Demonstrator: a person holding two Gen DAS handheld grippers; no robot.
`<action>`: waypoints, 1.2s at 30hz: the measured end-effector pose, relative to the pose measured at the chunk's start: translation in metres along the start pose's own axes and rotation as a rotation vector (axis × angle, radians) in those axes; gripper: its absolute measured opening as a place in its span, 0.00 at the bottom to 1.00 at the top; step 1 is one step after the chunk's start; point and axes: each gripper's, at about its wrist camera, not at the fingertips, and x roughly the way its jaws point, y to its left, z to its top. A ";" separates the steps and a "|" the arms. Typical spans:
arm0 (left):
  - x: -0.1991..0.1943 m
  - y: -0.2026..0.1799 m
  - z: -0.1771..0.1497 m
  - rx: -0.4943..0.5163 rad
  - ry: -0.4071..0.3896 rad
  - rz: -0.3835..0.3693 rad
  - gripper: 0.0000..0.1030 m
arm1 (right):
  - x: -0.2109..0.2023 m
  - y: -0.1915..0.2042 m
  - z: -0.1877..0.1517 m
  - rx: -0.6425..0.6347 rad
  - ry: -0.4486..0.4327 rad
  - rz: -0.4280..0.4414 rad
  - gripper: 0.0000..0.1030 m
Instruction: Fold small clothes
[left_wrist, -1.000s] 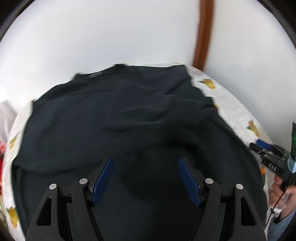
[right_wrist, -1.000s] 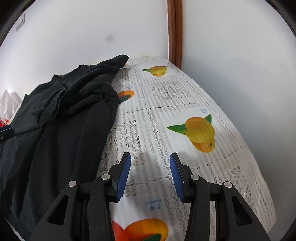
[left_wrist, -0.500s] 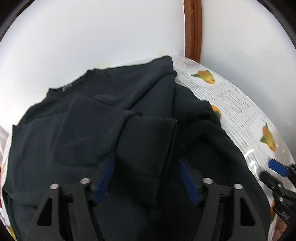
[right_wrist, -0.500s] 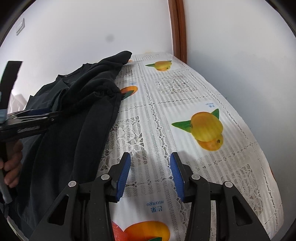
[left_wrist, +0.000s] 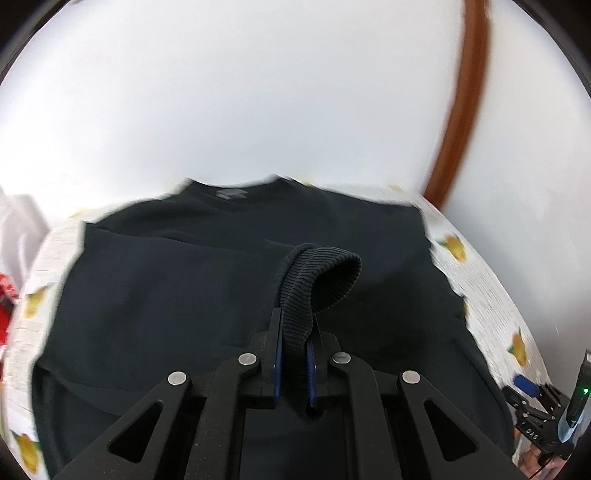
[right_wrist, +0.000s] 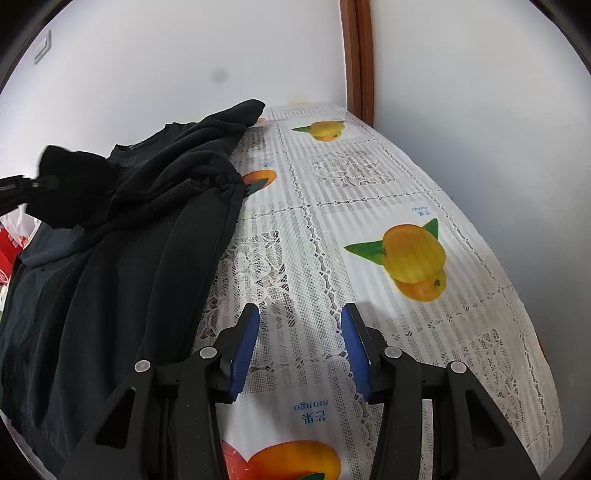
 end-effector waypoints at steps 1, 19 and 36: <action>-0.003 0.012 0.002 -0.008 -0.007 0.009 0.10 | 0.000 0.001 0.001 -0.004 0.001 -0.006 0.45; 0.003 0.215 -0.029 -0.407 0.049 -0.085 0.09 | 0.013 0.090 0.061 -0.083 0.004 -0.056 0.48; -0.008 0.237 -0.060 -0.306 0.083 0.096 0.14 | 0.062 0.131 0.110 -0.122 -0.046 -0.144 0.57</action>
